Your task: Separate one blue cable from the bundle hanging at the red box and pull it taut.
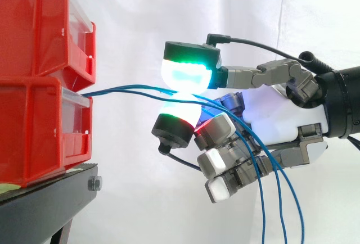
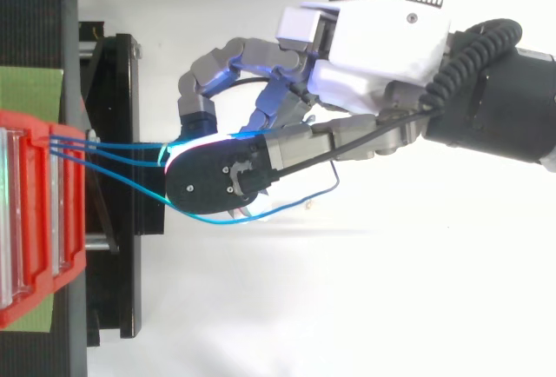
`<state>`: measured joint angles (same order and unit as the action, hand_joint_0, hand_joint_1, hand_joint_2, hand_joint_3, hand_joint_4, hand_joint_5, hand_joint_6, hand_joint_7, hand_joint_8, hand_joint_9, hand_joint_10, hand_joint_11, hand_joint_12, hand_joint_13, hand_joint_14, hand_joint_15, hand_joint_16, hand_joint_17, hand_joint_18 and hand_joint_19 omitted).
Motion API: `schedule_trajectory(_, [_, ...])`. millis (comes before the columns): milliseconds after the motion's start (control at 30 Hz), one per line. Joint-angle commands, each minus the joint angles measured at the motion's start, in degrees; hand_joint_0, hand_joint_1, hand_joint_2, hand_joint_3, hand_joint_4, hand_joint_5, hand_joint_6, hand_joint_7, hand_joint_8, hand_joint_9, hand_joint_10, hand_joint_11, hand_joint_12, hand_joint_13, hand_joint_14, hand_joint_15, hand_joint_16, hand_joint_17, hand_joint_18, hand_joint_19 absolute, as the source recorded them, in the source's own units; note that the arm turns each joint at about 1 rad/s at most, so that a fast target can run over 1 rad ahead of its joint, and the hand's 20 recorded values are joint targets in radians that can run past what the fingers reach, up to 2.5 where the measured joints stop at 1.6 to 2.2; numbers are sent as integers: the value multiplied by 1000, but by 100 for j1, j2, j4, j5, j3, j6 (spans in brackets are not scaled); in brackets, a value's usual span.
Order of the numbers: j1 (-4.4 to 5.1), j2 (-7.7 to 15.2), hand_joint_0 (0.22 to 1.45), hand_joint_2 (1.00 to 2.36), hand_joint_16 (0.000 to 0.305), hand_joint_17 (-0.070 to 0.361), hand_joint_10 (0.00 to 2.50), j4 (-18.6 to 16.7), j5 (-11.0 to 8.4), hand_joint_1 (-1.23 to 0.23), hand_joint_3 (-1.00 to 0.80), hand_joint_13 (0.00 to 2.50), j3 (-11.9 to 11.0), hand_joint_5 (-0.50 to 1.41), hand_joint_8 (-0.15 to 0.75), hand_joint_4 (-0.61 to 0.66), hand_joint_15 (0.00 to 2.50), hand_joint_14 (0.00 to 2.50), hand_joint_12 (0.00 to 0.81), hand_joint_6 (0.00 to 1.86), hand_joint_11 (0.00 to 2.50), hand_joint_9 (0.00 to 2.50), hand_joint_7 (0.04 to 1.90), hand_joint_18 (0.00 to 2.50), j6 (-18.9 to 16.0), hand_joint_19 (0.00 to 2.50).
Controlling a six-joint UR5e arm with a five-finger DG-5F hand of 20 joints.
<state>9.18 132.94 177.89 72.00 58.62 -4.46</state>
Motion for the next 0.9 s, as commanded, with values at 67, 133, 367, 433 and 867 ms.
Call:
schedule_trajectory(67, [-4, 4, 815, 1000, 45, 101, 19, 44, 16, -888, -500, 1010, 9, -191, 370, 73, 658, 24, 362, 924, 1188, 1101, 1199, 860, -2, 552])
schedule_trajectory(133, [5, 4, 812, 1000, 45, 101, 19, 70, -1, -909, -500, 1011, 0, -184, 370, 83, 659, 25, 355, 924, 1198, 1120, 1226, 867, 7, 525])
schedule_trajectory(367, [5, 4, 658, 1000, 44, 98, 20, 52, -1, -962, -500, 1025, 0, -157, 371, 133, 672, 26, 353, 914, 1227, 1160, 1225, 871, 7, 543])
schedule_trajectory(433, [5, -5, 591, 1000, 44, 99, 23, 61, -1, -977, -500, 1035, 0, -154, 378, 137, 682, 25, 355, 912, 1224, 1174, 1203, 882, 7, 552])
schedule_trajectory(867, [-4, -181, 632, 1000, 46, 104, 20, 140, -10, -433, -500, 1098, 0, -153, 393, 162, 692, 24, 382, 862, 1159, 1224, 1148, 945, 130, 652])
